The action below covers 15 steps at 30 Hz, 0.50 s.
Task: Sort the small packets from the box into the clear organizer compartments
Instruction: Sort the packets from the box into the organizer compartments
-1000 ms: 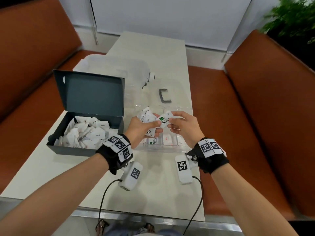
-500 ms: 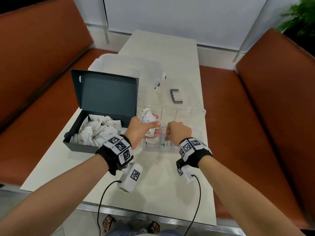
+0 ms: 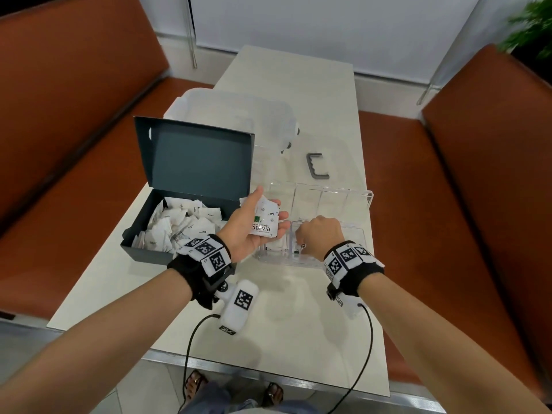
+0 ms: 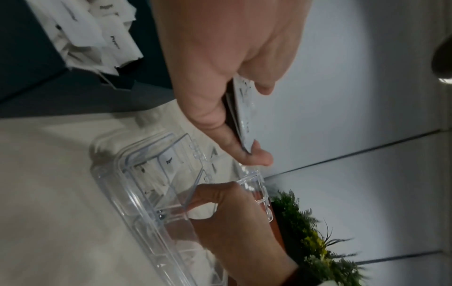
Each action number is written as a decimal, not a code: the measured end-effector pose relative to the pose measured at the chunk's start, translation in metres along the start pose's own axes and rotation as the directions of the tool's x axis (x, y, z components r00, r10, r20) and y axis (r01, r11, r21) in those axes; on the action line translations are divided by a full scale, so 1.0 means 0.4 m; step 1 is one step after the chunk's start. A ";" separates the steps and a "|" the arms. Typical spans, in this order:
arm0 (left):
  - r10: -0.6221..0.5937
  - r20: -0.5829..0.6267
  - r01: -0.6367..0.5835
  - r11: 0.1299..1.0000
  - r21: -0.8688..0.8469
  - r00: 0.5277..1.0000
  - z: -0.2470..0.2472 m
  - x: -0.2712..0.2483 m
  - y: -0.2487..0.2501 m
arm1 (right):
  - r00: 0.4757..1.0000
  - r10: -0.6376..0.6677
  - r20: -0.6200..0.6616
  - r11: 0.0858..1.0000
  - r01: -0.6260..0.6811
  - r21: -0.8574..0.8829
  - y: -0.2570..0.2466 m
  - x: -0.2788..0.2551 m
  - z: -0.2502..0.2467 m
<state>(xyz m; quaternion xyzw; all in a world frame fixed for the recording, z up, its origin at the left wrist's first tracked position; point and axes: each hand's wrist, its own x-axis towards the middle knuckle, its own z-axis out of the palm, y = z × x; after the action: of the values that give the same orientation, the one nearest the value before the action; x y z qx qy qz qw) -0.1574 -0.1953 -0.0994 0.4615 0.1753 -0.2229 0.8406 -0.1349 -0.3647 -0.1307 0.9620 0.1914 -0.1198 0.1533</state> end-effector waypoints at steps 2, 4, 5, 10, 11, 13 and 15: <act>-0.029 0.025 0.030 0.999 -0.028 0.999 -0.002 -0.001 0.004 | 1.000 0.013 -0.016 0.996 -0.012 0.087 0.012 -0.006 -0.017; -0.033 0.039 0.035 0.999 -0.028 0.999 -0.004 -0.002 0.007 | 0.988 0.085 -0.126 0.973 -0.055 0.224 0.027 -0.022 -0.043; -0.037 0.043 0.039 0.999 -0.030 0.998 -0.005 -0.002 0.008 | 0.967 0.154 -0.202 0.941 -0.081 0.329 0.033 -0.034 -0.057; 0.008 -0.008 -0.009 0.998 -0.057 1.000 0.006 0.005 -0.002 | 0.856 0.434 -0.281 0.584 -0.030 0.811 -0.022 -0.088 -0.103; 0.037 -0.024 -0.038 0.998 -0.050 0.999 0.011 0.007 -0.005 | 0.870 0.436 -0.229 0.496 -0.020 0.868 -0.041 -0.094 -0.104; 0.103 -0.044 -0.104 0.994 -0.019 0.994 0.023 0.011 -0.007 | 0.907 0.401 -0.130 0.336 -0.013 0.942 -0.073 -0.096 -0.101; 0.150 -0.061 -0.151 0.988 -0.010 0.987 0.038 0.015 -0.008 | 0.920 0.381 -0.094 0.226 0.006 0.974 -0.090 -0.090 -0.093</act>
<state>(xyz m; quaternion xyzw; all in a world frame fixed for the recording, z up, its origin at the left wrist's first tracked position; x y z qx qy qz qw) -0.1527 -0.2111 -0.0968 0.4740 0.1666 -0.1436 0.8526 -0.1754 -0.3323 -0.0950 0.8734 -0.0196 -0.0375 -0.4852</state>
